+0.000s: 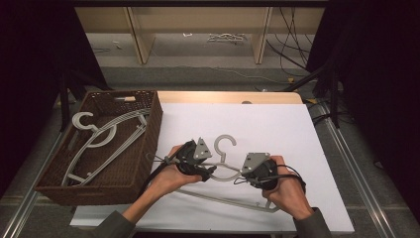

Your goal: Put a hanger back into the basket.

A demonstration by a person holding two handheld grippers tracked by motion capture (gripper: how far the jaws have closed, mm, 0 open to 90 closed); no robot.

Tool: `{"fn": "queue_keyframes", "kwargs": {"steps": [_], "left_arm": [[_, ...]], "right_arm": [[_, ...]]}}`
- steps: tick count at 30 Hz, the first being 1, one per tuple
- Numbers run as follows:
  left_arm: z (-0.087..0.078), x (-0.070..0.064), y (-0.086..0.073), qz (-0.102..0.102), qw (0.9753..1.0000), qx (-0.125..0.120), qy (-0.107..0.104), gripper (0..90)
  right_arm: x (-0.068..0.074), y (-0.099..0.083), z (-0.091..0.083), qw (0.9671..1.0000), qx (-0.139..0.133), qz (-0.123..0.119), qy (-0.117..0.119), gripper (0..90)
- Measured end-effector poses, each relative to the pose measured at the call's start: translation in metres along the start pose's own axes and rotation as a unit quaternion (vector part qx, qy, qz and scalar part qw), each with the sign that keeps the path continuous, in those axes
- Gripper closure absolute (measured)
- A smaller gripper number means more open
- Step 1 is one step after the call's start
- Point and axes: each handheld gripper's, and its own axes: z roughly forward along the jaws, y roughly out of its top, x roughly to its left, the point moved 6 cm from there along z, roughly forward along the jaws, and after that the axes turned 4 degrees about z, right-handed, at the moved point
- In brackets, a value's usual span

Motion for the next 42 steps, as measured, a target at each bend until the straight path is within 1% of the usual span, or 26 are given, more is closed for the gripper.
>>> {"fn": "queue_keyframes", "kwargs": {"steps": [2,4,5,6,10,11,14,16,18,19,21,23,24,25,26,27,28,29,30,33,34,35,37,38,41,42], "left_arm": [[0.004,0.000,-0.001,0.005,0.9999,0.006,-0.010,46.7],[0.005,-0.002,0.000,0.007,0.9996,0.001,-0.026,56.7],[0.004,-0.003,0.000,0.013,0.9995,0.000,-0.029,62.9],[0.003,-0.004,0.000,0.027,0.9992,0.003,-0.030,65.9],[-0.002,-0.006,0.000,0.058,0.9975,0.012,-0.037,70.6],[-0.003,-0.007,0.000,0.061,0.9973,0.009,-0.039,71.5],[-0.007,-0.008,0.001,0.078,0.9961,0.009,-0.042,74.3],[-0.008,-0.011,0.001,0.085,0.9951,0.010,-0.048,76.8],[-0.010,-0.015,0.001,0.092,0.9946,0.006,-0.049,78.7],[-0.011,-0.015,0.002,0.097,0.9939,0.004,-0.053,79.5],[-0.014,-0.017,0.003,0.093,0.9940,-0.002,-0.057,81.3],[-0.016,-0.017,0.005,0.081,0.9949,-0.013,-0.058,82.2],[-0.018,-0.015,0.006,0.078,0.9952,-0.015,-0.057,82.3],[-0.020,-0.013,0.007,0.068,0.9957,-0.021,-0.058,82.4],[-0.023,-0.009,0.008,0.059,0.9966,-0.027,-0.052,82.4],[-0.024,-0.007,0.009,0.052,0.9971,-0.027,-0.049,82.4],[-0.026,-0.004,0.009,0.044,0.9975,-0.030,-0.046,82.4],[-0.029,0.001,0.009,0.040,0.9981,-0.031,-0.035,82.4],[-0.031,0.003,0.009,0.035,0.9984,-0.031,-0.033,82.4],[-0.033,0.009,0.008,0.020,0.9989,-0.031,-0.029,82.4],[-0.034,0.011,0.008,0.017,0.9990,-0.033,-0.027,82.4],[-0.034,0.012,0.008,0.013,0.9990,-0.033,-0.026,82.4],[-0.035,0.015,0.007,0.007,0.9992,-0.031,-0.023,82.4],[-0.035,0.016,0.006,0.005,0.9993,-0.032,-0.020,82.4],[-0.036,0.021,0.003,-0.010,0.9992,-0.033,-0.018,82.4],[-0.037,0.024,0.002,-0.010,0.9993,-0.031,-0.016,82.4]], "right_arm": [[0.001,0.002,-0.001,1.0000,-0.002,-0.005,0.001,81.9],[0.003,0.002,-0.002,1.0000,-0.002,-0.008,0.003,81.9],[0.002,0.003,-0.001,1.0000,-0.003,-0.007,0.001,81.9],[0.002,0.003,-0.001,1.0000,-0.004,-0.008,0.002,81.9],[0.002,0.003,-0.002,0.9997,-0.009,-0.022,0.005,81.9],[0.000,0.004,-0.002,0.9996,-0.009,-0.028,-0.001,81.8],[-0.001,0.004,-0.002,0.9997,-0.012,-0.019,-0.007,80.3],[-0.005,0.004,-0.002,0.9995,-0.015,-0.017,-0.022,78.0],[-0.005,0.004,-0.002,0.9996,-0.016,-0.012,-0.022,76.2],[-0.007,0.004,-0.003,0.9993,-0.019,-0.011,-0.030,75.2],[-0.010,0.005,-0.004,0.9989,-0.026,-0.001,-0.040,72.2],[-0.012,0.005,-0.005,0.9982,-0.032,0.018,-0.048,68.4],[-0.014,0.005,-0.007,0.9973,-0.038,0.034,-0.052,63.5],[-0.017,0.006,-0.009,0.9958,-0.049,0.052,-0.057,58.1],[-0.019,0.007,-0.010,0.9931,-0.065,0.074,-0.063,51.4],[-0.023,0.009,-0.013,0.9900,-0.090,0.087,-0.066,46.2],[-0.026,0.011,-0.014,0.9864,-0.111,0.100,-0.067,43.5],[-0.028,0.014,-0.017,0.9816,-0.132,0.120,-0.068,41.4],[-0.030,0.016,-0.020,0.9767,-0.152,0.135,-0.068,38.9],[-0.032,0.020,-0.026,0.9675,-0.181,0.163,-0.070,34.3],[-0.033,0.021,-0.028,0.9629,-0.194,0.172,-0.074,33.1],[-0.032,0.022,-0.028,0.9607,-0.199,0.180,-0.068,31.4],[-0.032,0.022,-0.030,0.9570,-0.204,0.194,-0.071,29.7],[-0.033,0.022,-0.030,0.9548,-0.213,0.194,-0.075,29.7],[-0.029,0.021,-0.031,0.9480,-0.229,0.210,-0.069,27.2],[-0.028,0.020,-0.032,0.9467,-0.231,0.215,-0.065,26.4]]}}
